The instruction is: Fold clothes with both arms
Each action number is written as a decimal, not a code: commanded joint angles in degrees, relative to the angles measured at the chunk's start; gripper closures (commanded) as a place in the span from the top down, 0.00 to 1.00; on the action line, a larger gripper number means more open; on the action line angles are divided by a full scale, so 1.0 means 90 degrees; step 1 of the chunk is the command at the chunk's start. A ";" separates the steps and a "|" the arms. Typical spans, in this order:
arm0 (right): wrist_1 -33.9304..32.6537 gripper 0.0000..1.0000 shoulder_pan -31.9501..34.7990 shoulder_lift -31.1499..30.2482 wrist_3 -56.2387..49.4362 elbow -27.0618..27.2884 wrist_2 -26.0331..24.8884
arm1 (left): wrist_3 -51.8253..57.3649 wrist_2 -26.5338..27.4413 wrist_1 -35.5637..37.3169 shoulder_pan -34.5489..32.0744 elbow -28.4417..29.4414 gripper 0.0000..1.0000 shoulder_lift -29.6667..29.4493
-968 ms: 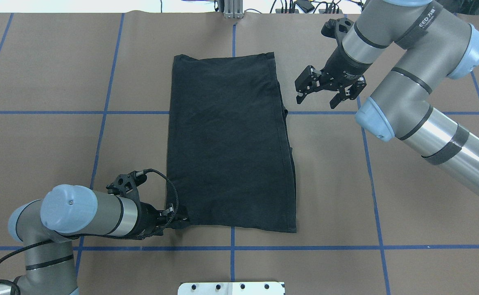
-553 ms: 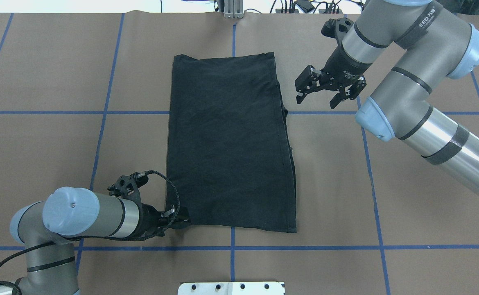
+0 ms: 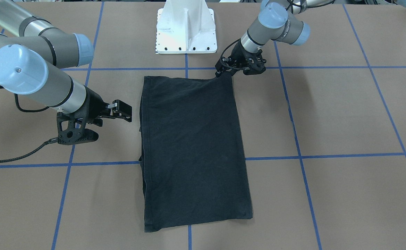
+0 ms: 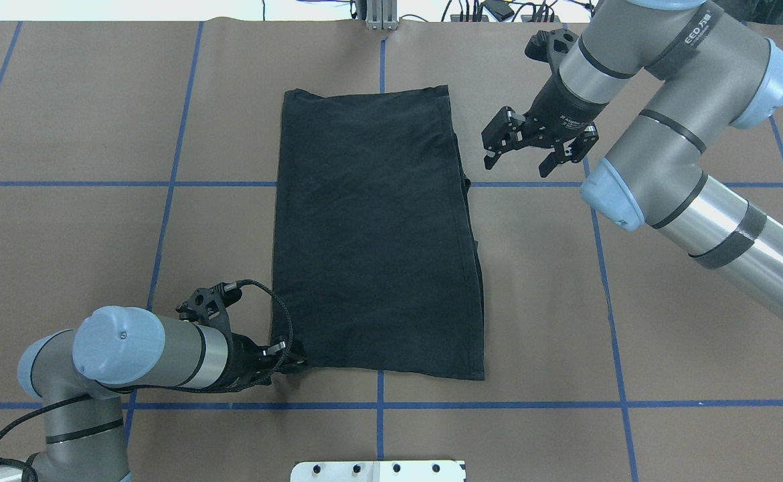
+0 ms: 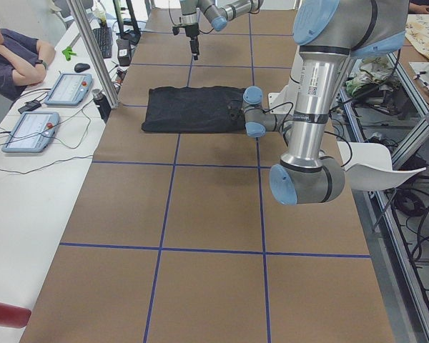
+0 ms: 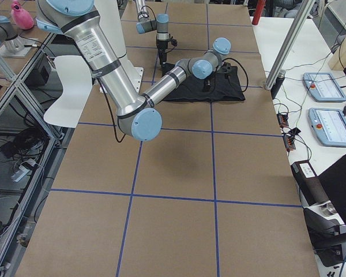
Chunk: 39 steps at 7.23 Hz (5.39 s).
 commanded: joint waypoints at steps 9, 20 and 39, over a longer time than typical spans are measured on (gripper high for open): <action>0.0244 1.00 -0.1012 -0.0633 0.1625 0.0909 -0.0300 | 0.0007 -0.0049 0.0573 -0.0146 -0.0758 0.00 -0.0022; -0.0781 1.00 -0.3447 -0.0535 0.3206 0.1126 -0.3272 | -0.0013 -0.0078 0.0573 -0.0156 -0.0788 0.00 -0.0012; 0.0322 0.91 -0.3525 -0.1034 0.3254 0.1097 -0.3086 | -0.0013 -0.0068 0.0573 -0.0156 -0.0739 0.00 -0.0012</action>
